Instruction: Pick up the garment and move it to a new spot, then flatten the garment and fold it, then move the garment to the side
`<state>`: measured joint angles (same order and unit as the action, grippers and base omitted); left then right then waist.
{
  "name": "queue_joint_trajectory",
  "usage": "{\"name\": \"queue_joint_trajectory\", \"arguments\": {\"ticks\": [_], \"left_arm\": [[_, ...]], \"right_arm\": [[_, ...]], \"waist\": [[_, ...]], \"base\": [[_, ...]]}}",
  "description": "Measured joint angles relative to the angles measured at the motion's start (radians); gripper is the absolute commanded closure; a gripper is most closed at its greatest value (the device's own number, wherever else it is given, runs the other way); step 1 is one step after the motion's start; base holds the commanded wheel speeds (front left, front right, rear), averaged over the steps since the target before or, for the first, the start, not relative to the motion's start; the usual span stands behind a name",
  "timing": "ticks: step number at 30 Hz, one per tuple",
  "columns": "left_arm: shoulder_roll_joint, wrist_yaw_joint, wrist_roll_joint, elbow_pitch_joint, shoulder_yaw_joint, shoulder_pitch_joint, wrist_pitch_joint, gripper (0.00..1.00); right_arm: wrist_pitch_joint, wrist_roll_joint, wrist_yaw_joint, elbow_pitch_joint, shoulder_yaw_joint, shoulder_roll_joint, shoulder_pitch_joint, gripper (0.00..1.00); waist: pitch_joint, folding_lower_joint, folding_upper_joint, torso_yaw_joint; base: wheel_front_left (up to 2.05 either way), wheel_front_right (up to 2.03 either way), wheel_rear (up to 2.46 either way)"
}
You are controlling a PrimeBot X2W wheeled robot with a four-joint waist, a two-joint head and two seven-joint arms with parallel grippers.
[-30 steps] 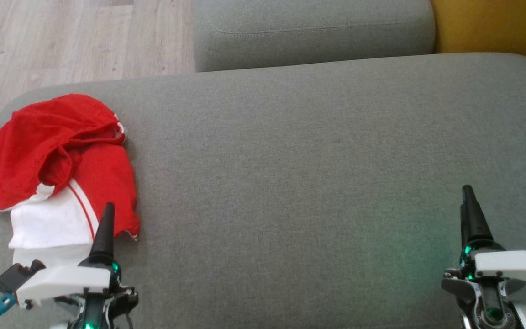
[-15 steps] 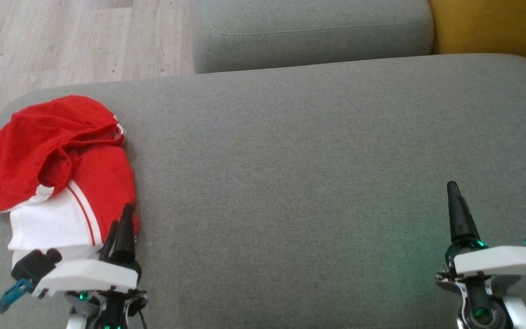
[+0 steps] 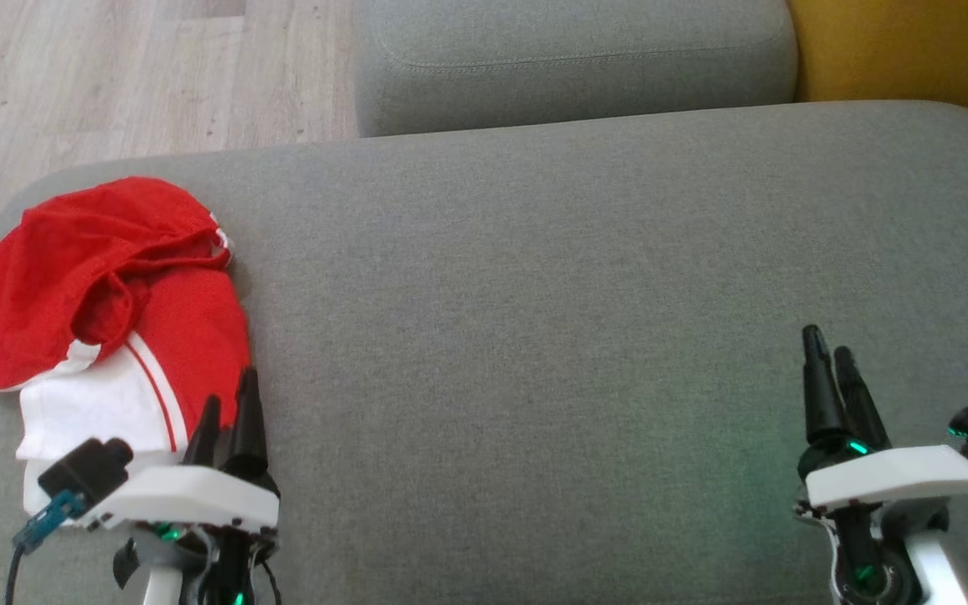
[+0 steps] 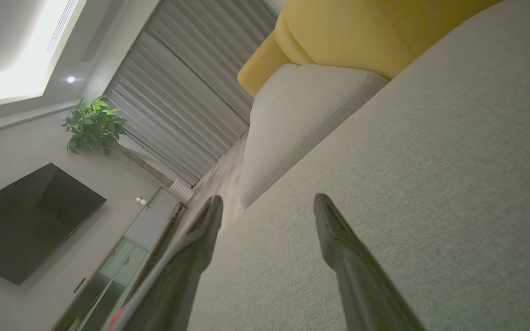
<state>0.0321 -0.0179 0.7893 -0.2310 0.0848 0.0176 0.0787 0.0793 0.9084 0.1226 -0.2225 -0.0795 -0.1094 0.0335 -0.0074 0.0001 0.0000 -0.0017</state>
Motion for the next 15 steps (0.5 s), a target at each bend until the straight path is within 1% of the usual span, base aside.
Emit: {"name": "queue_joint_trajectory", "arguments": {"ticks": [15], "left_arm": [[0.000, -0.037, -0.185, 0.011, 0.032, 0.012, 0.041, 0.00]], "right_arm": [[0.040, -0.153, 0.000, 0.005, -0.052, -0.019, 0.003, 0.00]], "waist": [[0.000, 0.0000, 0.0000, 0.000]], "base": [[0.00, 0.00, 0.00]]}}
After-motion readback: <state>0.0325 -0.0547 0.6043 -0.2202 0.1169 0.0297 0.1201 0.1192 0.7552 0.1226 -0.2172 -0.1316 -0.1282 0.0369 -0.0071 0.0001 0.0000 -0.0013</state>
